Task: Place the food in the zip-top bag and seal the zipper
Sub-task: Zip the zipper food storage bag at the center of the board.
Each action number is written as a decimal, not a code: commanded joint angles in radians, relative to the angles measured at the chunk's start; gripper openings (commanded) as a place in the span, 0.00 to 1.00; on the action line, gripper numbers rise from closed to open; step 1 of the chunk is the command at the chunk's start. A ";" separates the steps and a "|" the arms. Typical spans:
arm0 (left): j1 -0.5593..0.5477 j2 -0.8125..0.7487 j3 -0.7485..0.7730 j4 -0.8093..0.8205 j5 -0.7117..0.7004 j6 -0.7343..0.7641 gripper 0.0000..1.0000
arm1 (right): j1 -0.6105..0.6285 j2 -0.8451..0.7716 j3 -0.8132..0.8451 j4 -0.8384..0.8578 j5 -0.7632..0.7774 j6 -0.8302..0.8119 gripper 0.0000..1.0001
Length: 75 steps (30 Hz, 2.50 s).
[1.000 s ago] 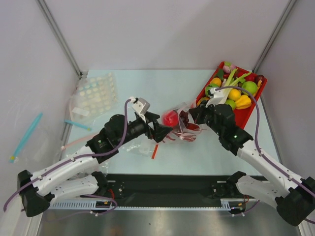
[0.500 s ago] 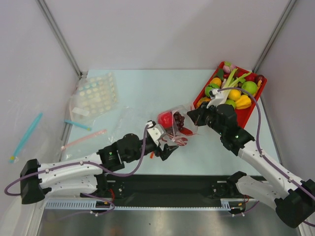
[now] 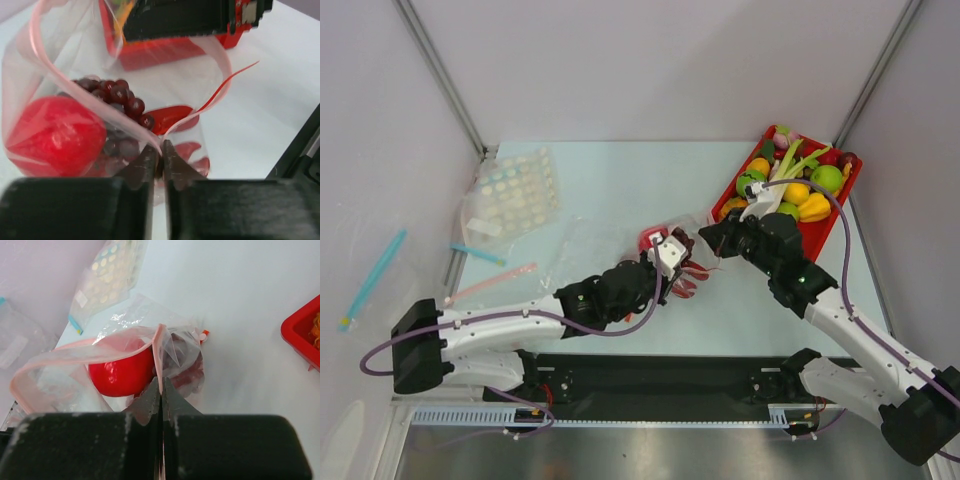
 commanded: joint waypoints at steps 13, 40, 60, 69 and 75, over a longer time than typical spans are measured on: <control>-0.002 -0.092 0.480 -0.680 0.093 -0.196 0.00 | 0.036 -0.155 0.009 0.050 -0.052 -0.151 0.69; 0.018 -0.046 0.667 -0.930 0.265 -0.201 0.00 | 0.331 -0.212 0.072 -0.007 -0.479 -0.452 0.60; 0.028 -0.034 0.754 -0.959 0.261 -0.176 0.17 | 0.575 -0.077 0.108 -0.021 -0.058 -0.506 0.01; 0.049 -0.250 0.554 -0.748 0.282 -0.149 0.69 | 0.557 -0.175 0.061 0.031 -0.049 -0.470 0.00; 0.105 -0.425 0.260 -0.480 0.324 -0.083 0.82 | 0.524 -0.222 0.041 0.031 -0.147 -0.476 0.00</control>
